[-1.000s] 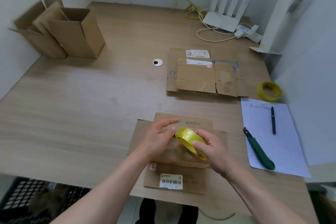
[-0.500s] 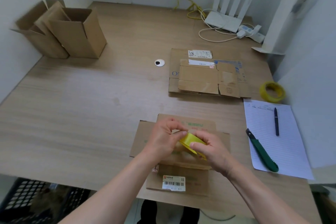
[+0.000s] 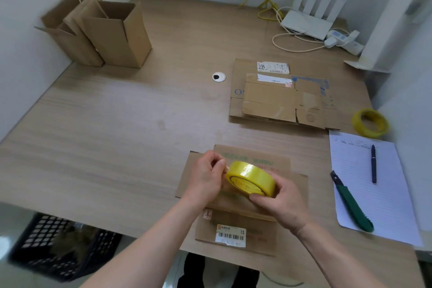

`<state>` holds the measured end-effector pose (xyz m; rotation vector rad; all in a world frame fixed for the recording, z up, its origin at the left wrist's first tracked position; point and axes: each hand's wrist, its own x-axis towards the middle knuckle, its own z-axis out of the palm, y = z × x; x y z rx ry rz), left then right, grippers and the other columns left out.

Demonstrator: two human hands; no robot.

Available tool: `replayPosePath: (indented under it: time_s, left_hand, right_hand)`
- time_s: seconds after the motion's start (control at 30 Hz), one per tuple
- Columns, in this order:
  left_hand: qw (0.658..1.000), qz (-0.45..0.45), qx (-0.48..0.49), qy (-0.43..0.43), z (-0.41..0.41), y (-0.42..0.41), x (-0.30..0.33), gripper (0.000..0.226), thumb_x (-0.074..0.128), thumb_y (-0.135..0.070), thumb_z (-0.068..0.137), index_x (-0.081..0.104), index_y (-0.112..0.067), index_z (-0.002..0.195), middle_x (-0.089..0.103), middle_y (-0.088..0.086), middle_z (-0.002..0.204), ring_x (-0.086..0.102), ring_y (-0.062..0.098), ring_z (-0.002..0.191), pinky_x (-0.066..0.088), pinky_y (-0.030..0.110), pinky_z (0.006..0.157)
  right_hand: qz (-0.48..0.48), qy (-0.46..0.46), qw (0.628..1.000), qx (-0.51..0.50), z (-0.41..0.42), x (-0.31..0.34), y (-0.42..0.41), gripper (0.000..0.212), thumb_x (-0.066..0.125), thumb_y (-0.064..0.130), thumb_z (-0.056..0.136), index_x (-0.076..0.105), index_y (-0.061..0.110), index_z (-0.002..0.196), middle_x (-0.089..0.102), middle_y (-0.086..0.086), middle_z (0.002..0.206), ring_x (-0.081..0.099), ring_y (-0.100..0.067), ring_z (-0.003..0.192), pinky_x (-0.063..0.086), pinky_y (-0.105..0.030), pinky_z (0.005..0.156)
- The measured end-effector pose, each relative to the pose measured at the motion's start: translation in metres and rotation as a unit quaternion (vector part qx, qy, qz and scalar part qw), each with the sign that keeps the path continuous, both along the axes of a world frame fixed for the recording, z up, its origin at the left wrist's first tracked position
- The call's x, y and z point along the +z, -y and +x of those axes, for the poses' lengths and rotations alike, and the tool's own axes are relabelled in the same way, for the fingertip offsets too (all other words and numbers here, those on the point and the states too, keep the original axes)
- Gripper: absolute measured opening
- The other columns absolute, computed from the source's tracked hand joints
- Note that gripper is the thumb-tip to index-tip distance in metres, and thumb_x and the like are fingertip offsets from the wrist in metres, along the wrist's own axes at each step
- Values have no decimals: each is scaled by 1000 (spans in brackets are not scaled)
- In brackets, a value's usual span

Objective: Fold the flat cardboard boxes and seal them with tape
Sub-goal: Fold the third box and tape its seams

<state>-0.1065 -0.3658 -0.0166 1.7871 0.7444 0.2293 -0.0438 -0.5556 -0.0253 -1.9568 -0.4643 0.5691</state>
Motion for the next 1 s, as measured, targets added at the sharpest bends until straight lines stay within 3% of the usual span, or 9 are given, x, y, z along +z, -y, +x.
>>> replayPosePath:
  time_s: [0.1,0.17,0.27,0.37,0.5,0.77,1.0]
  left_hand:
    - [999,-24,23,-5,1,-1,-7,25,55,-1,92,57,-16,72,61,-5,60,58,1,55,52,21,61]
    - [997,-58,41,-16,-1,0,-13,25,54,-1,93,57,-14,72,60,-4,58,62,9,56,55,33,63]
    - [997,-48,48,-34,-5,1,-20,25,55,-4,92,57,-16,71,58,-5,49,56,9,47,49,29,53]
    - [997,-14,55,-49,-9,-3,-25,25,58,-7,90,57,-20,69,59,-6,57,54,11,55,45,29,60]
    - [995,16,70,-66,-14,-7,-34,25,61,-11,91,57,-24,70,58,-7,65,54,17,66,45,34,68]
    - [993,-32,91,-67,-16,-14,-44,21,60,-13,89,60,-22,71,62,-1,65,56,22,66,50,40,67]
    - [981,-116,148,-46,-21,-23,-48,23,56,-6,94,59,-11,72,55,-3,50,50,15,47,47,31,51]
  right_hand:
    - [-14,61,997,-45,4,3,-9,14,73,33,67,67,24,76,64,8,68,54,-1,64,42,-16,62]
    - [-29,112,992,-52,6,5,-10,21,69,33,69,56,17,67,50,3,56,43,-9,56,33,-15,53]
    - [-48,141,988,-44,7,7,-10,20,66,29,68,56,12,75,53,-3,60,45,-19,60,32,-15,53]
    - [-64,157,985,-24,5,9,-14,19,62,21,65,56,19,82,56,3,65,47,-14,59,33,-11,55]
    - [-107,172,979,0,11,9,-21,29,69,12,70,51,24,90,55,7,76,47,-14,67,28,-19,58]
    - [-230,192,954,28,13,5,-31,33,72,27,77,40,21,77,41,11,68,41,-23,70,24,-34,62]
    - [-214,184,959,5,23,11,-31,35,68,10,78,38,26,86,51,2,67,47,-31,64,30,-37,57]
